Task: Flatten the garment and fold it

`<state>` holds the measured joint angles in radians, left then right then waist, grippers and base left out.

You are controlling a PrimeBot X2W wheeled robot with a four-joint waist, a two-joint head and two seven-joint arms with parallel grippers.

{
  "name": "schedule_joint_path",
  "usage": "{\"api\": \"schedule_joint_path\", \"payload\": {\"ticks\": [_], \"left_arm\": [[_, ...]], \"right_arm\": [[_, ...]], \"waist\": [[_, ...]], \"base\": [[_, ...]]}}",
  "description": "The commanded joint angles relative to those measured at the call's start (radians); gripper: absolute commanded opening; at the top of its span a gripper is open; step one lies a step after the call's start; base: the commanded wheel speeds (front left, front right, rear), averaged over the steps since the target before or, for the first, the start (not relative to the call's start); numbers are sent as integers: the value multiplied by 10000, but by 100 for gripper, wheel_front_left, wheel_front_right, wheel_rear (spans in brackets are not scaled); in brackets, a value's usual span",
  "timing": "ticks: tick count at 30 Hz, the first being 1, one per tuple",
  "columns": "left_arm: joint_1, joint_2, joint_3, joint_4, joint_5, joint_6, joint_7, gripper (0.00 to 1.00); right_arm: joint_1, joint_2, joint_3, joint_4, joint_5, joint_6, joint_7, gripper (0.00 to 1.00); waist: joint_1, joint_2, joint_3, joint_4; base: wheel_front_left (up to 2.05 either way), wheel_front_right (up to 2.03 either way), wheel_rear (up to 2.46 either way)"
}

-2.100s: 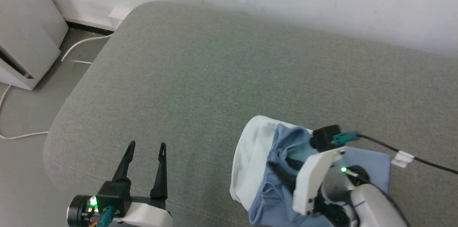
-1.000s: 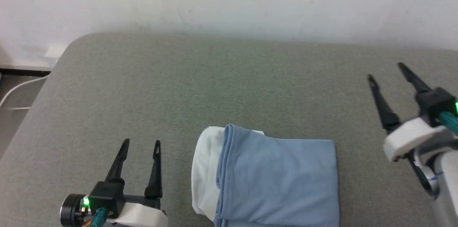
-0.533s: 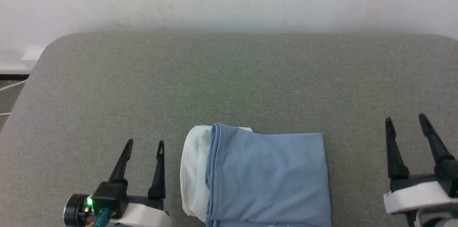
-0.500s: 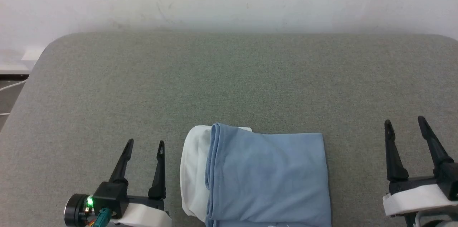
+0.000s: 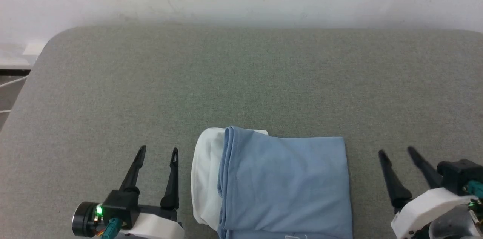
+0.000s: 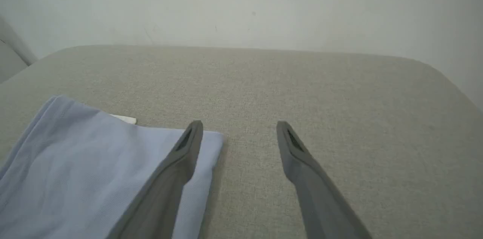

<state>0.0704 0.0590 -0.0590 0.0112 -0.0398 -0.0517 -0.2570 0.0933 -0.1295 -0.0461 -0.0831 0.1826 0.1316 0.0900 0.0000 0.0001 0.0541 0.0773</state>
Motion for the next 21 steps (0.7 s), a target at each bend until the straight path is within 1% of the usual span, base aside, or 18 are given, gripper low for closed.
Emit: {"api": "schedule_joint_path", "payload": {"ticks": [1, 3, 6, 7, 10, 14, 16, 21], "left_arm": [[-214, -46, -12, 13, 17, -44, -47, 100], [-263, -49, -20, 24, 18, -60, -47, 100], [-389, -53, -77, 44, 25, -91, -47, 100], [-389, -53, -77, 44, 25, -91, -47, 100], [-534, -59, -187, 60, 49, -103, -47, 100], [-715, -66, -319, 92, 64, -91, -47, 100], [-799, -68, -356, 122, 64, -84, -47, 100], [-959, -73, -436, 160, 74, -66, -47, 100]], "right_arm": [[88, -252, 184, -26, 918, -9, 776, 100], [64, -753, 552, -111, 1968, -9, 1915, 100], [-60, -1124, 747, -162, 3586, -9, 3253, 100], [-60, -1124, 747, -162, 3586, -9, 3253, 100], [-316, -1334, 777, 87, 4603, -9, 4150, 100], [-807, -1393, 873, 789, 5091, -9, 4747, 100], [-1070, -1442, 1026, 1229, 5002, -9, 4849, 100], [-1548, -1303, 1548, 2350, 4862, -9, 4853, 100]], "waist": [[0, -1, 187, 86], [0, -1, 335, 160], [0, -1, 586, 339], [0, -1, 586, 339], [0, -1, 844, 563], [0, -1, 1144, 897], [0, -1, 1270, 1074], [0, -1, 1419, 1495]], "base": [[0, 0, 0], [0, 0, 0], [0, 0, 0], [0, 0, 0], [0, 0, 0], [0, 0, 0], [0, 0, 0], [0, 0, 0]]}}
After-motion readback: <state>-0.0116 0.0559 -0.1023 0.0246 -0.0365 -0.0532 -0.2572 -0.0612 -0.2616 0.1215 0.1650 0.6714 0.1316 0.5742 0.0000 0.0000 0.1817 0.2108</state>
